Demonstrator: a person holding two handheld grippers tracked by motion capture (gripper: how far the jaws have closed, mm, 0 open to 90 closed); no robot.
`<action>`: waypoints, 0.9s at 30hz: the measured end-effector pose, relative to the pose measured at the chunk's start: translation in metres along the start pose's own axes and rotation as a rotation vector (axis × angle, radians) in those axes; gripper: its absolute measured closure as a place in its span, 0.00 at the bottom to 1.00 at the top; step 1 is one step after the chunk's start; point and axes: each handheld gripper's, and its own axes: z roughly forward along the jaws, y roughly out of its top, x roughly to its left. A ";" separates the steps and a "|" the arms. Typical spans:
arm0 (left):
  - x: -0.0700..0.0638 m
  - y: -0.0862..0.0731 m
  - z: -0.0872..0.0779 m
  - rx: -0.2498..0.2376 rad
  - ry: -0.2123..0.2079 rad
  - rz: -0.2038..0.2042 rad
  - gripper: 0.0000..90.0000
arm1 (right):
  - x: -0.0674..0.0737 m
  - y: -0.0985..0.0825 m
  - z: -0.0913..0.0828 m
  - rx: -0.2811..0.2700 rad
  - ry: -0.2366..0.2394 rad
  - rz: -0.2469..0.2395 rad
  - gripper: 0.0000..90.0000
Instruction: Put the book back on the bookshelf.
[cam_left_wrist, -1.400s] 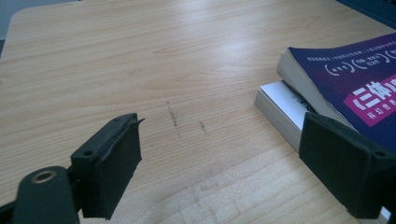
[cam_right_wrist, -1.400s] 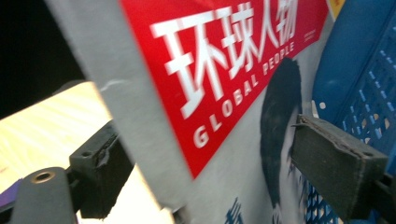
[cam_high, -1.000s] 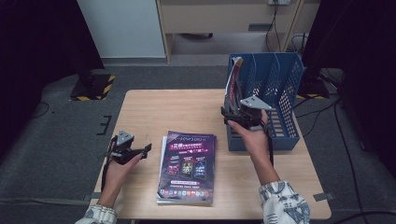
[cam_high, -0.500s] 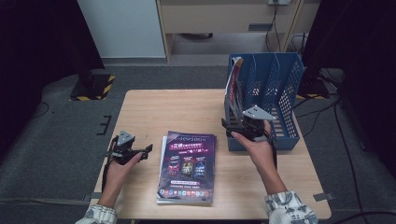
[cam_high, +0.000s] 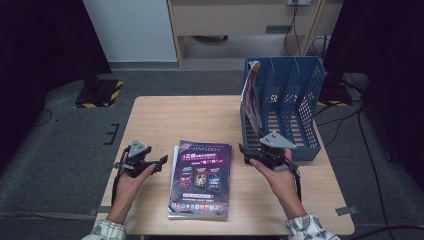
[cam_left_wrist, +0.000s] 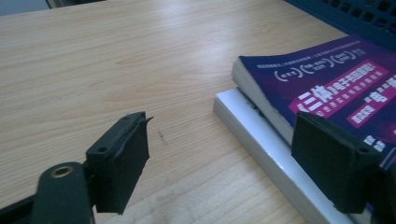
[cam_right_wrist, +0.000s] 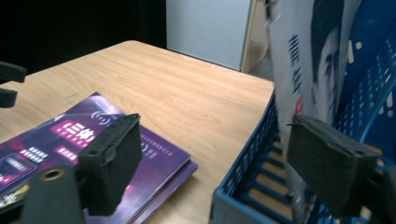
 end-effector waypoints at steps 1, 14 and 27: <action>-0.002 0.001 0.000 0.003 -0.006 0.003 0.24 | 0.002 -0.002 -0.001 0.002 0.001 0.004 0.22; -0.041 0.007 0.008 0.045 -0.041 0.051 0.40 | 0.027 -0.016 0.009 0.049 0.116 0.036 0.26; -0.065 0.005 0.019 0.071 -0.059 0.123 0.45 | 0.053 -0.034 0.026 0.137 0.148 -0.072 0.40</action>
